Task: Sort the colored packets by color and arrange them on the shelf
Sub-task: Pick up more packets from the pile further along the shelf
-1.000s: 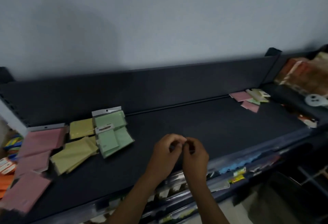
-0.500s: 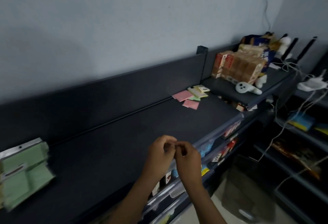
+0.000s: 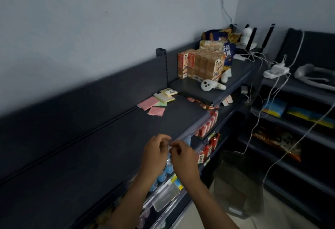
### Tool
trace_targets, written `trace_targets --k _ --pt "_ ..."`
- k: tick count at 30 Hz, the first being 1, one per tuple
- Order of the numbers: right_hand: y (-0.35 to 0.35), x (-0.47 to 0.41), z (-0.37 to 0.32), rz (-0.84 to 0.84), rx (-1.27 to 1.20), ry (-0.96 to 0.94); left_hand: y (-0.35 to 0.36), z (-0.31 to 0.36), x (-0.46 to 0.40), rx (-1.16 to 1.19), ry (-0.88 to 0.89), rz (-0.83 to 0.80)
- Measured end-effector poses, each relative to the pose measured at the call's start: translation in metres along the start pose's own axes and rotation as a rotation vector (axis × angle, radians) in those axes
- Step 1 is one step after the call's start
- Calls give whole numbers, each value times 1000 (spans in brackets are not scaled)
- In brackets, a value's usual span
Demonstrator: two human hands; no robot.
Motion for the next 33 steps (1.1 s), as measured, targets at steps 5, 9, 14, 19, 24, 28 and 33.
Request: trace_targets --k 5,9,14,19,24,28,33 --pt "-13 -22 18 14 2 -6 21 3 -24 -1 2 -9" --pt "-23 -40 37 29 24 25 40 3 -44 12 -17 -49" --pt "-25 -82 47 36 64 0 54 -1 -90 31 -4 -75" --pt "-20 -142 44 -3 109 -67 60 -11 -153 24 -24 -91" --pt "-18 -202 43 -5 173 -82 71 -19 -210 21 -31 -119" --pt "-9 -235 54 -2 186 -46 77 -35 -240 -1 -31 -102" --pt "15 -263 58 -51 169 -25 62 -55 -255 -47 -78 -89"
Point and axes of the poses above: each hand's wrist, its own x-axis away from the middle knuckle, its own y-axis out of the palm, z = x × y, the point moved 4 cm from there along -x, towards the middle knuckle, and after that the axes turned 3 degrees about -z, right-handed, at the moved point
